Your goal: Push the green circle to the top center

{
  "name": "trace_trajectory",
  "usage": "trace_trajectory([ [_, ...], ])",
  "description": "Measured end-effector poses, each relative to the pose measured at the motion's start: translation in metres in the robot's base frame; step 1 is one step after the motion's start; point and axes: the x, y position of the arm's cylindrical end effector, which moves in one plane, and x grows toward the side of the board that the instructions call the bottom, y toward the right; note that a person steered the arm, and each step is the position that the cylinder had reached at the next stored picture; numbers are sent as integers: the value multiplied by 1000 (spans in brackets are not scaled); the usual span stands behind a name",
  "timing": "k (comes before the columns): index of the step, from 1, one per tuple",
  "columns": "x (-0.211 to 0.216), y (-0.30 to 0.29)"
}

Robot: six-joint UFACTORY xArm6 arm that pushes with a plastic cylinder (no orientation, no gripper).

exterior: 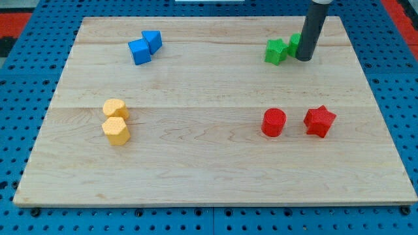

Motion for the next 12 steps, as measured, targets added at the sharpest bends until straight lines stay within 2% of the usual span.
trace_trajectory([
  [5, -3, 0],
  [7, -34, 1],
  [12, -53, 1],
])
